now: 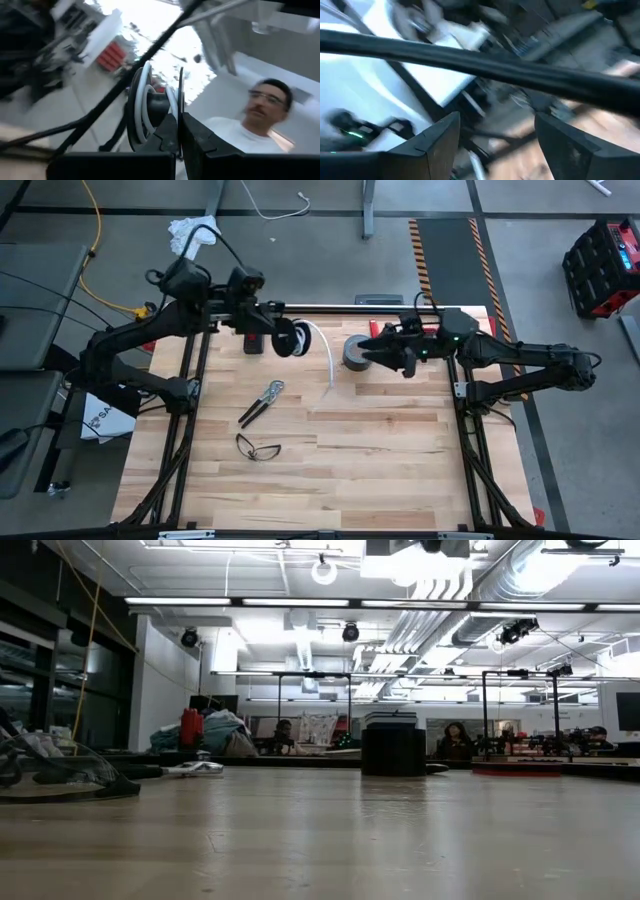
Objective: Coil cords
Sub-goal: Uncoil the white wire from the black spool
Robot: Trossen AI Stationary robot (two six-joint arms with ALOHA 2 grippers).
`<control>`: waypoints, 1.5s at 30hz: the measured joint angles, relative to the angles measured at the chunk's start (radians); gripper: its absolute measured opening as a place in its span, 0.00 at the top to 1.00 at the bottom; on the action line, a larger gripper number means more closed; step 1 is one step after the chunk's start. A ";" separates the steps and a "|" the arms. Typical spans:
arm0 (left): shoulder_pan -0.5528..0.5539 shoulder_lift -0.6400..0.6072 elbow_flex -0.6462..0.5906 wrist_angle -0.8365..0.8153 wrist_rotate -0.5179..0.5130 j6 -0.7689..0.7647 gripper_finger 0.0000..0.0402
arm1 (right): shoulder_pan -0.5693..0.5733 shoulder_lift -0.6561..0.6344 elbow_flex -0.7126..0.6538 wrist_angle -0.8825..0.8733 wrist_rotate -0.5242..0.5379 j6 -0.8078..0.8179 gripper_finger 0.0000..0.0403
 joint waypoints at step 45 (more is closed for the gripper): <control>0.082 0.106 -0.002 -0.152 -0.017 0.019 1.00 | 0.087 0.191 0.476 -0.489 0.268 -0.479 1.00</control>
